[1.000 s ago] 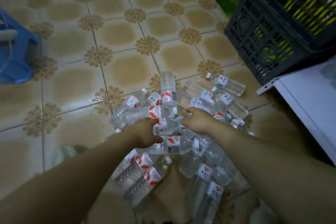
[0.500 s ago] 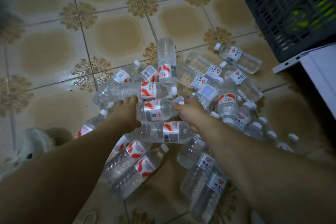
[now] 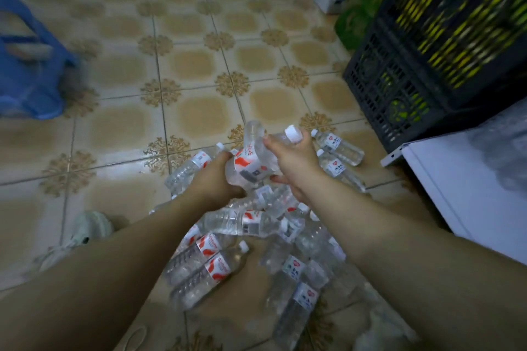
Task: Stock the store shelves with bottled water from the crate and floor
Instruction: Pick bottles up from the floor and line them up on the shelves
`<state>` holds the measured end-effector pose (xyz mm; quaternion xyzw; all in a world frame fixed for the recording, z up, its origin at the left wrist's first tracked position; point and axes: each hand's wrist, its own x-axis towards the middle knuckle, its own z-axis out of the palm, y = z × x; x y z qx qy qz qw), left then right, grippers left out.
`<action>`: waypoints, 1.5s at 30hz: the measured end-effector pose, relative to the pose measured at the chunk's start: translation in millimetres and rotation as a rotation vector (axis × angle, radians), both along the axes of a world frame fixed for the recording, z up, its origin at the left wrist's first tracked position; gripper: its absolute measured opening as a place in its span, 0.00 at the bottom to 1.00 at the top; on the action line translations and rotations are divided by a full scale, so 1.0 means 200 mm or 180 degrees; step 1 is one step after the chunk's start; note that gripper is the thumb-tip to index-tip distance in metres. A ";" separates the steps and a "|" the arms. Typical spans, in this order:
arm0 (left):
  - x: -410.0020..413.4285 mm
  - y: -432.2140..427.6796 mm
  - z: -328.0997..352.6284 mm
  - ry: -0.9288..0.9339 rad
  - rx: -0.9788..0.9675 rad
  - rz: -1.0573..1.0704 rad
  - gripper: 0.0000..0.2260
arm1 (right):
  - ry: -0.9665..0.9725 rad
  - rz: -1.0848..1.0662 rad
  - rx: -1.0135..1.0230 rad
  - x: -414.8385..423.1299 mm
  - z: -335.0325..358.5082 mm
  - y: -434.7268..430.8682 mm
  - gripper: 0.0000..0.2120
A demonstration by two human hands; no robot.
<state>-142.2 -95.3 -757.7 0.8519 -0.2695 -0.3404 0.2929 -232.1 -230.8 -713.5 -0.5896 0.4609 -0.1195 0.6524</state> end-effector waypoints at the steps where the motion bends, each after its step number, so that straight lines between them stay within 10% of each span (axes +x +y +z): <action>1: -0.05 0.01 0.10 0.0002 -0.0128 0.0043 0.38 | -0.0078 0.0004 -0.0103 -0.03 0.10 0.01 0.24; 14: -0.86 -0.09 1.31 0.0964 -0.1064 -0.0761 0.29 | -0.1381 -0.0144 -0.1315 -0.87 1.40 -0.12 0.12; 23: -1.25 -0.13 1.52 0.1177 -0.1888 -0.0618 0.27 | -0.1735 0.0211 -0.1748 -1.22 1.57 -0.07 0.12; 45: -1.86 -1.18 1.85 0.1230 -0.2043 -0.2738 0.29 | -0.0432 -0.1369 -0.2229 -2.21 1.89 -0.55 0.49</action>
